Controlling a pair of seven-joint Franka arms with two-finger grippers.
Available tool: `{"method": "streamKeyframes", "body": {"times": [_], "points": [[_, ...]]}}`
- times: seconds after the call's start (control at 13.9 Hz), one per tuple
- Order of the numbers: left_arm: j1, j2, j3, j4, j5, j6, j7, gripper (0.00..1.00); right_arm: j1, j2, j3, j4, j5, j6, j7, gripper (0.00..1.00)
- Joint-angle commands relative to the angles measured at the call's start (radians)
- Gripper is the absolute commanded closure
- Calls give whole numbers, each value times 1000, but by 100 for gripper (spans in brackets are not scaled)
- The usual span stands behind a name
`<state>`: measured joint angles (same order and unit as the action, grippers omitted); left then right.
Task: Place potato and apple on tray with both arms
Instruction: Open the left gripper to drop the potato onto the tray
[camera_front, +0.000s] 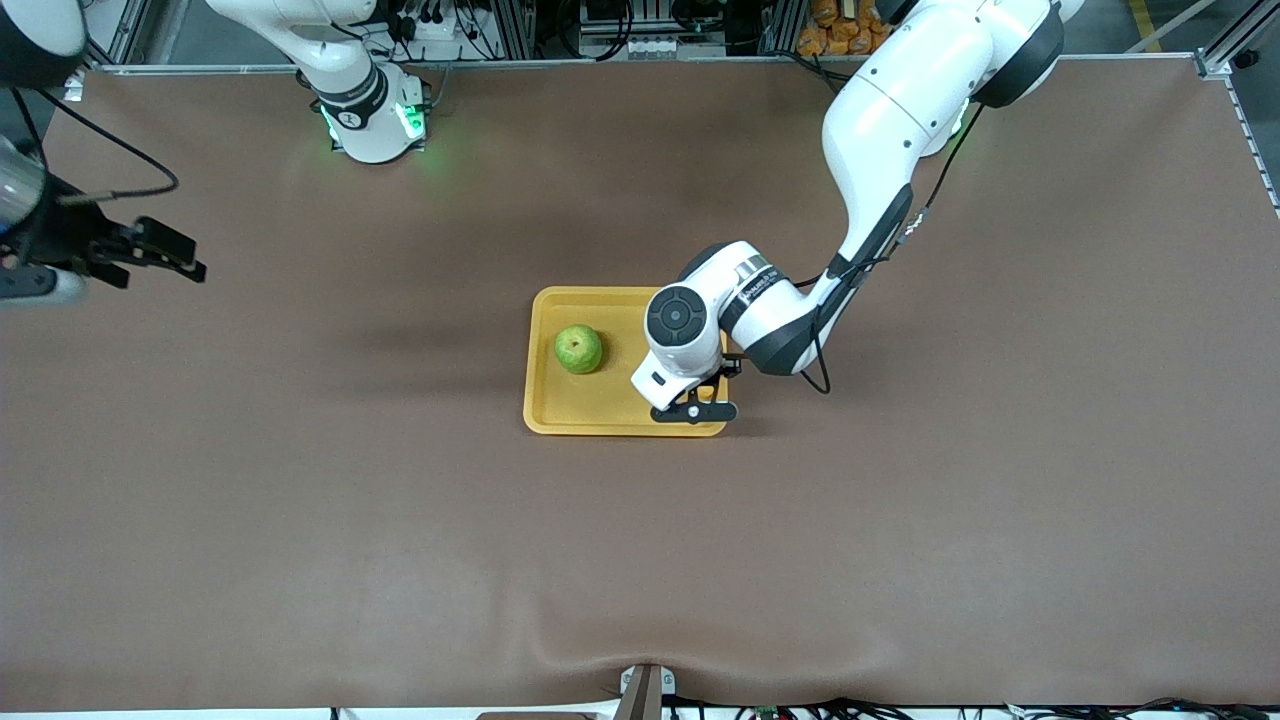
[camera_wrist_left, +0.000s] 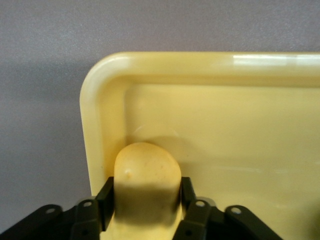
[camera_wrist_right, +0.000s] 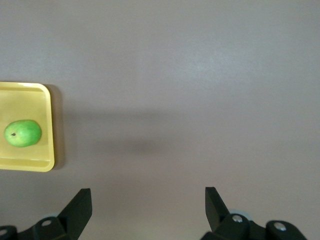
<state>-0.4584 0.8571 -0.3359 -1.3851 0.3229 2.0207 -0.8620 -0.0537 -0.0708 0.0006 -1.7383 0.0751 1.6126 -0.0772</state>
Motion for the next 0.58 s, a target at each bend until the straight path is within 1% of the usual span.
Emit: {"method": "streamKeyframes", "body": {"times": [0.0, 0.14, 0.22, 0.29, 0.36, 0.5], "points": [[-11, -19, 11, 18, 24, -3, -29, 0, -1, 14, -1, 68, -26, -59, 30, 0], [0, -59, 11, 20, 21, -20, -25, 0, -11, 16, -2, 161, -26, -176, 36, 0], [10, -84, 11, 21, 22, -32, -23, 0, -15, 16, -4, 187, -26, -210, 48, 0], [35, -110, 9, 21, 21, -48, -23, 0, -9, 13, -8, 186, -28, -215, 50, 0], [59, -154, 6, 20, 16, -78, -12, 0, 1, 13, -22, 184, -28, -227, 53, 0], [107, -240, 0, 20, 2, -155, 30, 0, 52, 13, -95, 186, -28, -227, 60, 0]]}}
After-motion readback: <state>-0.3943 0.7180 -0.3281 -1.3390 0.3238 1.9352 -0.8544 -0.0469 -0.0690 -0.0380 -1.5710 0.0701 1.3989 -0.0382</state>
